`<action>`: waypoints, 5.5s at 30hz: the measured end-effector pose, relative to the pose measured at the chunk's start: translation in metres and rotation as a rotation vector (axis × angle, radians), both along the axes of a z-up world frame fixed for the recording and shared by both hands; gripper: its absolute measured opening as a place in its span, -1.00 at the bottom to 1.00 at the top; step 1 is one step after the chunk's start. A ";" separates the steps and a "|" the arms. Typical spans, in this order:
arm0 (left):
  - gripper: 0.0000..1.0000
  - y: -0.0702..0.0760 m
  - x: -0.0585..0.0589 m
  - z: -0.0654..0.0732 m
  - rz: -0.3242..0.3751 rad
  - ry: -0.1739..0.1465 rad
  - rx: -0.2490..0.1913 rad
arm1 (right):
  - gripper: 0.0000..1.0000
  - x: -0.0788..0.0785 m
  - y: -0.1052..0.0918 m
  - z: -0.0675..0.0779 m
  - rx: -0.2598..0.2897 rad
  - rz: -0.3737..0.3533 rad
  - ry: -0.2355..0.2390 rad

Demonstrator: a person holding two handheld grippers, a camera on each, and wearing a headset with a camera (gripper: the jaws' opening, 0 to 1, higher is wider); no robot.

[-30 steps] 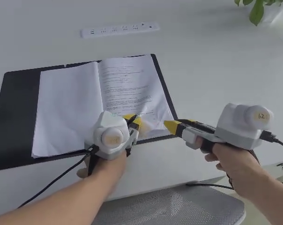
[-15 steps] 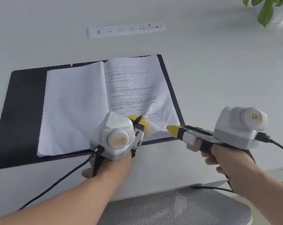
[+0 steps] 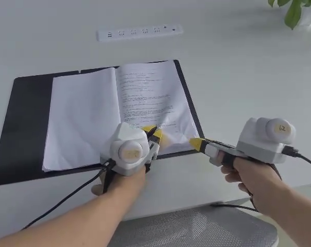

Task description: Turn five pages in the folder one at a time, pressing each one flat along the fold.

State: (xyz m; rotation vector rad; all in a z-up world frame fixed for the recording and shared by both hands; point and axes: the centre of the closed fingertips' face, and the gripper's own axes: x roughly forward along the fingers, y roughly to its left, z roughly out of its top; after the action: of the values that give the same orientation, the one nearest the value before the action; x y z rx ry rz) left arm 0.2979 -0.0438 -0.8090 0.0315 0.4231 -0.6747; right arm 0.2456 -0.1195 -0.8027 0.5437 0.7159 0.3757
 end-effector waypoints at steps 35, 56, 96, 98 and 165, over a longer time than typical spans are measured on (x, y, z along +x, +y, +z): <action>-0.51 0.099 -0.032 0.053 -0.064 0.037 0.043 | -1.00 0.002 0.032 0.073 0.059 0.002 -0.188; -0.44 0.205 -0.061 0.084 0.075 0.030 -0.009 | -1.00 -0.001 0.160 0.144 0.139 0.290 -0.392; -0.53 0.273 -0.075 0.080 0.197 0.081 -0.035 | -1.00 0.003 0.326 0.016 0.065 0.607 -0.104; -0.52 0.274 -0.074 0.078 0.200 0.085 -0.031 | -1.00 0.002 0.329 0.012 0.081 0.602 -0.077; -0.85 0.237 -0.029 -0.009 0.113 0.108 0.205 | -1.00 0.264 0.184 -0.006 0.313 -0.008 0.069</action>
State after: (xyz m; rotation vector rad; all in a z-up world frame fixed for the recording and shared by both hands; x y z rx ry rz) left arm 0.2684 0.1931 -0.8175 0.1650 0.5931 -0.5213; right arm 0.5100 0.0642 -0.8089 0.8583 0.7255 0.4666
